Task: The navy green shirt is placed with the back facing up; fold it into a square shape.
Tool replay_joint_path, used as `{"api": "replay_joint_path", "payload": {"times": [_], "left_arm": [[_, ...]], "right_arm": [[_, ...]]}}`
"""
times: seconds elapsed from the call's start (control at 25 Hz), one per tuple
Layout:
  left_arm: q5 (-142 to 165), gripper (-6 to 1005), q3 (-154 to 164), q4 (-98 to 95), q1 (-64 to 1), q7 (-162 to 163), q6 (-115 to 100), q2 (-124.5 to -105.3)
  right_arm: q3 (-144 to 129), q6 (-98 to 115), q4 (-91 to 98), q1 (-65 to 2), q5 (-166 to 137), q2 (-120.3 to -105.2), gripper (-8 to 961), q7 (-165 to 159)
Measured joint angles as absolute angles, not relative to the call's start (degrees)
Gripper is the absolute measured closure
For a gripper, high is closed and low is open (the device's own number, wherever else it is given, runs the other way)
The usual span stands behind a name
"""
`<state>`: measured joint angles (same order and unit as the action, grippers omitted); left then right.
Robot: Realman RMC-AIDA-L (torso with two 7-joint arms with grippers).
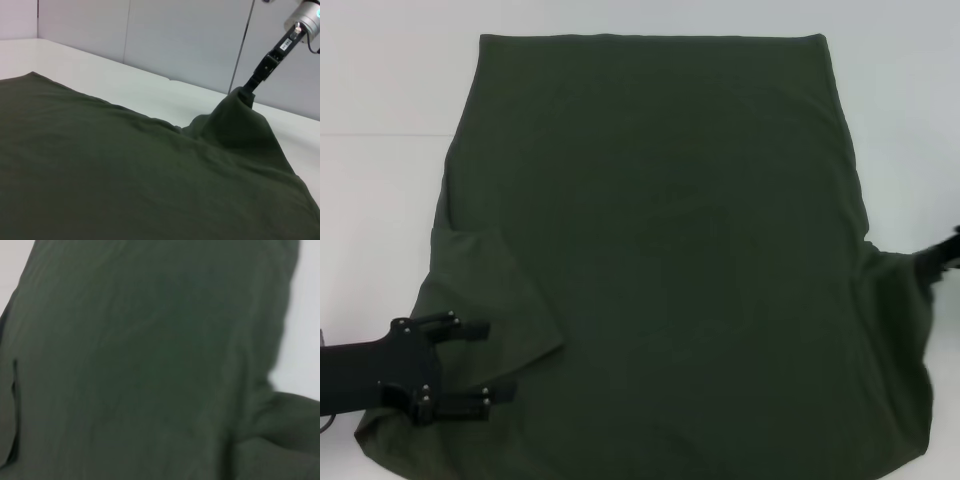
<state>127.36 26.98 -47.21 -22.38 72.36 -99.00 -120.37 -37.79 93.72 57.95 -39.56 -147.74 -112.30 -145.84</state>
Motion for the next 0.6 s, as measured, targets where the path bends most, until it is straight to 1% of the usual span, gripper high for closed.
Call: {"api": "replay_joint_path", "payload": {"times": [0.2, 0.28, 0.44, 0.52, 0.6], "left_arm": [[127.5, 112, 27.0, -47.2, -22.4, 72.4, -99.0, -120.39], [127.6, 112, 27.0, -47.2, -22.4, 72.4, -99.0, -120.42], [127.6, 111, 27.0, -47.2, -22.3, 72.4, -99.0, -120.54], [127.6, 111, 27.0, -47.2, -22.3, 72.4, -99.0, -120.60], [127.6, 112, 27.0, -47.2, -22.2, 72.3, -98.9, -120.65]], "right_arm": [[-46.9, 93.5, 56.9, -44.7, -148.6, -114.18, 931, -146.6], [-50.6, 93.4, 56.7, -46.4, -150.0, -115.25, 931, -147.3], [-54.6, 93.0, 56.6, -49.0, -154.4, -117.92, 929, -148.0], [-54.8, 92.9, 56.6, -49.5, -155.4, -118.63, 929, -148.0], [-55.1, 92.8, 56.6, -49.7, -155.5, -118.89, 929, -147.8]]}}
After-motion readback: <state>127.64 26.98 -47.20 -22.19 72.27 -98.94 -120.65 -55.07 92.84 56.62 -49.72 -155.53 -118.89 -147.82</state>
